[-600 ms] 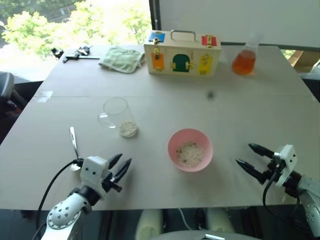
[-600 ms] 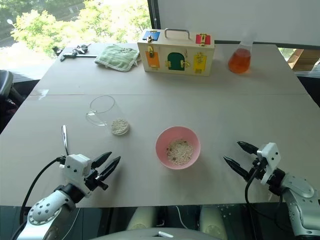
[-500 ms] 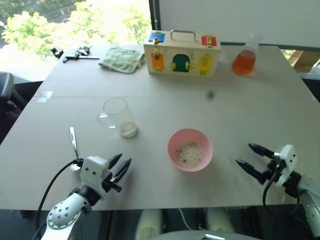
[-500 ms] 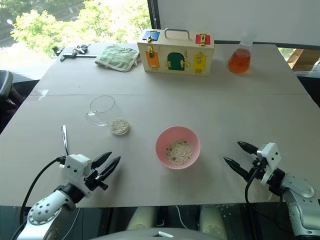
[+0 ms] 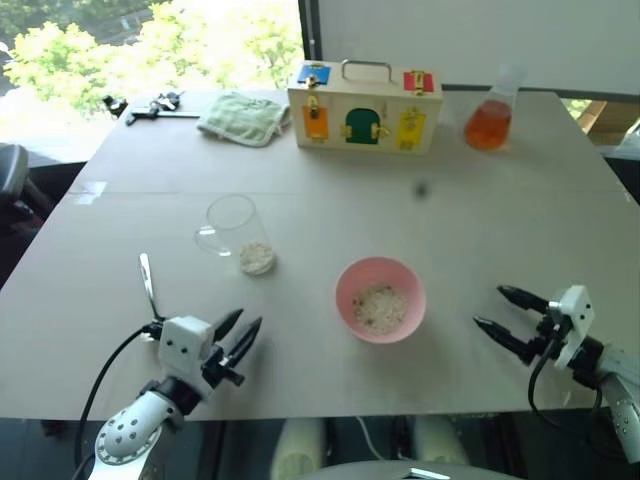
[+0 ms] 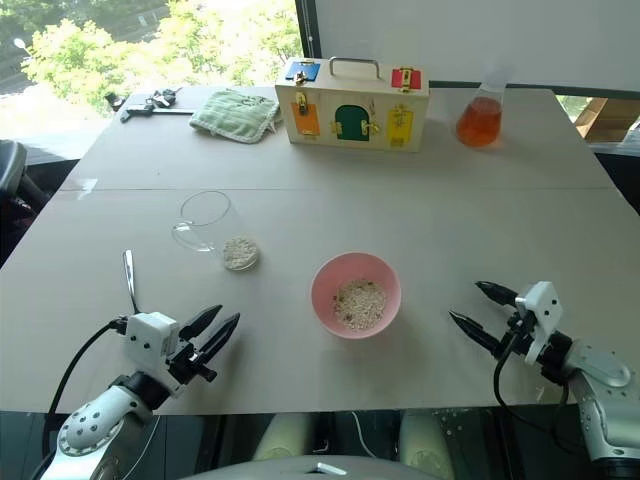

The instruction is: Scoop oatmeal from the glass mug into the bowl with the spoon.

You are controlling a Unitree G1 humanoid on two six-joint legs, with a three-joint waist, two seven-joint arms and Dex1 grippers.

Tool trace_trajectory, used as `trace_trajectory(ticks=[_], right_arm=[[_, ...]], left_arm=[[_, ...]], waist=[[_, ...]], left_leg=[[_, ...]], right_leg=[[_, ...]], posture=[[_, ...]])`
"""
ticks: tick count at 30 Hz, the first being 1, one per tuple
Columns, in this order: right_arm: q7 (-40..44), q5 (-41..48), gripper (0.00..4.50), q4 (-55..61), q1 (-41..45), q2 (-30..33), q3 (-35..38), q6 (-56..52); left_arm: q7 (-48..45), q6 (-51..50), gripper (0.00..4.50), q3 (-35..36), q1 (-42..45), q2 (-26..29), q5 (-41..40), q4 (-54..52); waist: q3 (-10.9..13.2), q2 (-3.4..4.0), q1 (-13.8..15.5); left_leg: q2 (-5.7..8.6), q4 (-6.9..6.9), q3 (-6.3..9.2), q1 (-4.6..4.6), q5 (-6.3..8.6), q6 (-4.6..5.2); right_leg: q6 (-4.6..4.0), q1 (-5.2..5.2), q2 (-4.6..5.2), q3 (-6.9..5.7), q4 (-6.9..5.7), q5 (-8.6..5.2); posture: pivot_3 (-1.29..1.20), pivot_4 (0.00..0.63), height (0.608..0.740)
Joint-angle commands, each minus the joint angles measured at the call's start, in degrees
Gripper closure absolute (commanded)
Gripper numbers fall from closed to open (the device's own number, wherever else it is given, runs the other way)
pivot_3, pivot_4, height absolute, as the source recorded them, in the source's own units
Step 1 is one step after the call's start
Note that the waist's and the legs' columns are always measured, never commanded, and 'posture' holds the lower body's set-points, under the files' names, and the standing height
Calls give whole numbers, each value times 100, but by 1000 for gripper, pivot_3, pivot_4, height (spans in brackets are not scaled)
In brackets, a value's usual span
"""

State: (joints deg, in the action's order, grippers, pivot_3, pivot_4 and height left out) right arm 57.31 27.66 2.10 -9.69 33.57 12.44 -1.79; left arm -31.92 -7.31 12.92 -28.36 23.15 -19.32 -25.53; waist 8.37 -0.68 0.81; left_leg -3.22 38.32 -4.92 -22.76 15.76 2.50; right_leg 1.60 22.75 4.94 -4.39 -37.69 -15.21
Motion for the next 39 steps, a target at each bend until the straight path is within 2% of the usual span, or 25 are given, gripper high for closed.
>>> trace_trajectory(ticks=[1, 11, 19, 24, 28, 34, 39], right_arm=[[92, 24, 210, 15, 89, 94, 137, 117], [321, 89, 210, 185, 334, 230, 55, 28], [663, 860, 210, 1613, 1190, 783, -313, -1183], [581, 1545, 210, 2412, 1848, 933, -624, -2047], [468, 1818, 210, 2679, 2282, 821, -854, -2423], [608, 1984, 210, 2827, 2714, 758, -1152, -2655], [636, 2066, 210, 3092, 2850, 798, -1294, -2830]], left_arm=[[36, 46, 2652, 85, -10, -20, -46, -60], [182, -51, 2652, 82, 96, -38, -163, -472], [1446, -1596, 2652, 735, 1379, 49, -1083, -1563], [2108, -2512, 2652, 1214, 1316, 119, -1395, -1924], [2492, -2885, 2652, 1804, 1078, 88, -1572, -2166], [3161, -3611, 2652, 2395, 1080, 67, -1506, -1785], [3186, -3994, 2652, 2540, 1289, 201, -1516, -1344]], waist=[[0, 0, 0], [0, 0, 0], [7, 3, -1], [29, -20, -24], [37, -34, -2], [38, -37, 9], [39, -39, 1]], left_leg=[[0, 0, 0, 0, 0, 0], [1, 0, -1, 0, 0, 0], [-1, 11, 13, 3, -2, -2], [-1, 9, 9, 1, -3, -3], [-1, 9, 21, -3, -3, -4], [5, 12, 29, -2, -3, -4], [3, 12, 32, -2, -4, -6]], right_leg=[[0, 0, 0, 0, 0, 0], [3, 0, 0, 1, -1, 2], [9, -6, -1, -4, -19, 7], [11, -2, -2, 3, -15, 8], [10, -3, -1, -13, -16, 8], [9, -13, 5, -23, -15, 7], [9, -12, 3, -28, -17, 7]], posture=[[0, 150, 740], [0, 150, 740], [0, 150, 740], [0, 150, 740], [0, 150, 740], [0, 150, 740], [0, 150, 740]])
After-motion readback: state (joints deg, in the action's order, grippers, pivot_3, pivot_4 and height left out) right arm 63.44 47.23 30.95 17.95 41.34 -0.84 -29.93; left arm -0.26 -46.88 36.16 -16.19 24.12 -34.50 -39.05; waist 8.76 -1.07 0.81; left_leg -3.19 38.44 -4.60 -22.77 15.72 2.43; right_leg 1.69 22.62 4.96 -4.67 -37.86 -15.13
